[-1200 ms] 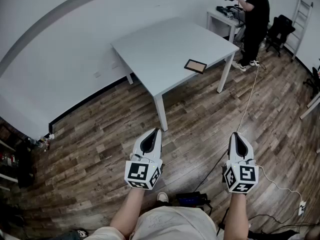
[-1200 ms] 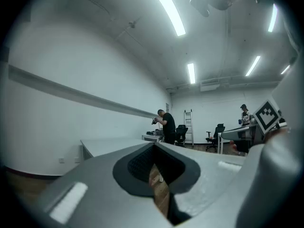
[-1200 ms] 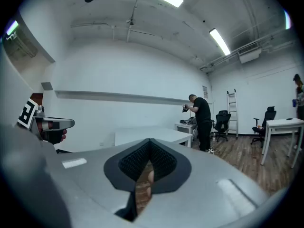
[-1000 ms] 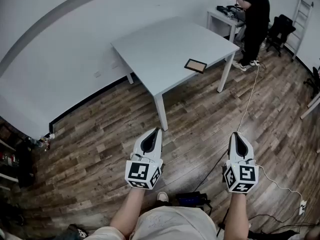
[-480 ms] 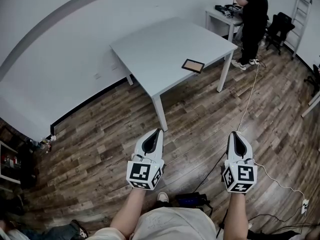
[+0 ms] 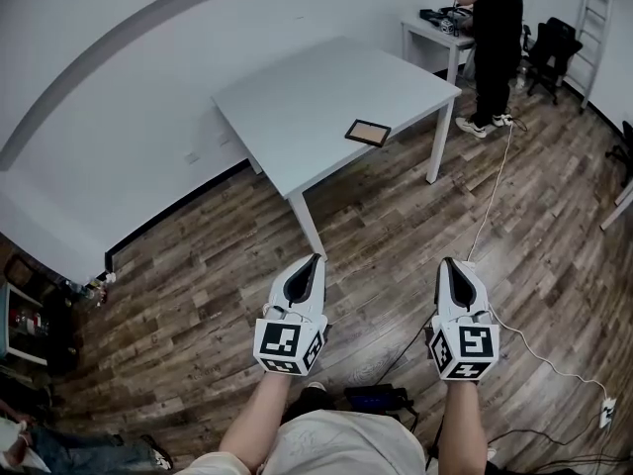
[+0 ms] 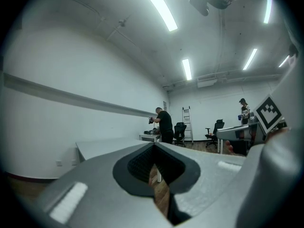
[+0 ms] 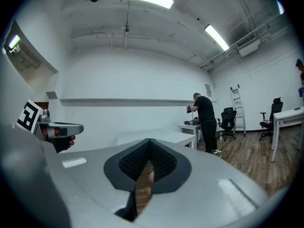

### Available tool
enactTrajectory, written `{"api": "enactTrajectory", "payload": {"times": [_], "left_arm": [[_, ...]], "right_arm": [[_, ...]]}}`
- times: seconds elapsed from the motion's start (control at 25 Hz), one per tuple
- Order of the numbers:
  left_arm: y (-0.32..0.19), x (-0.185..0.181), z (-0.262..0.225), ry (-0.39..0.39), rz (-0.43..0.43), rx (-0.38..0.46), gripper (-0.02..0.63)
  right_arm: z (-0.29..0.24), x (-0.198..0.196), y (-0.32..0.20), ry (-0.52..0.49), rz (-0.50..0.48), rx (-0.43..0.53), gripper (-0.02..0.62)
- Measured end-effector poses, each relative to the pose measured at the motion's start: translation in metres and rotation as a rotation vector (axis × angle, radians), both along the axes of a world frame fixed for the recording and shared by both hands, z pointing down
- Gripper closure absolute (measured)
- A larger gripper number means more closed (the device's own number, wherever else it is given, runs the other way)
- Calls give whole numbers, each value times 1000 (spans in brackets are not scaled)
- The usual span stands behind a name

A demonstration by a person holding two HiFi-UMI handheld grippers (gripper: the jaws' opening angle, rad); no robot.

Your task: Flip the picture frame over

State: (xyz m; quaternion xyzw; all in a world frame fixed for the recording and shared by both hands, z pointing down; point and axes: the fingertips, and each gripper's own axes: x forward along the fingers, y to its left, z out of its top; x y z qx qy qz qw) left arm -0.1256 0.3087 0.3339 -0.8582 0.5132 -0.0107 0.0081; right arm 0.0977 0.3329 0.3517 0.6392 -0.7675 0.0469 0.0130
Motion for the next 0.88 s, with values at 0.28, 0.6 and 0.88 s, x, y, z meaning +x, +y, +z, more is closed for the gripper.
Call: {"api": "enactTrajectory", "payload": {"times": [0.28, 0.6, 0.88], "left_arm": [[-8, 29, -1, 10, -7, 12, 606], [-54, 38, 5, 22, 19, 11, 606], [-118, 19, 0, 41, 42, 22, 606]], "right_arm": [[6, 22, -10, 7, -14, -11, 574], [10, 18, -56, 31, -17, -19, 574], [9, -5, -117, 58, -4, -34, 574]]}}
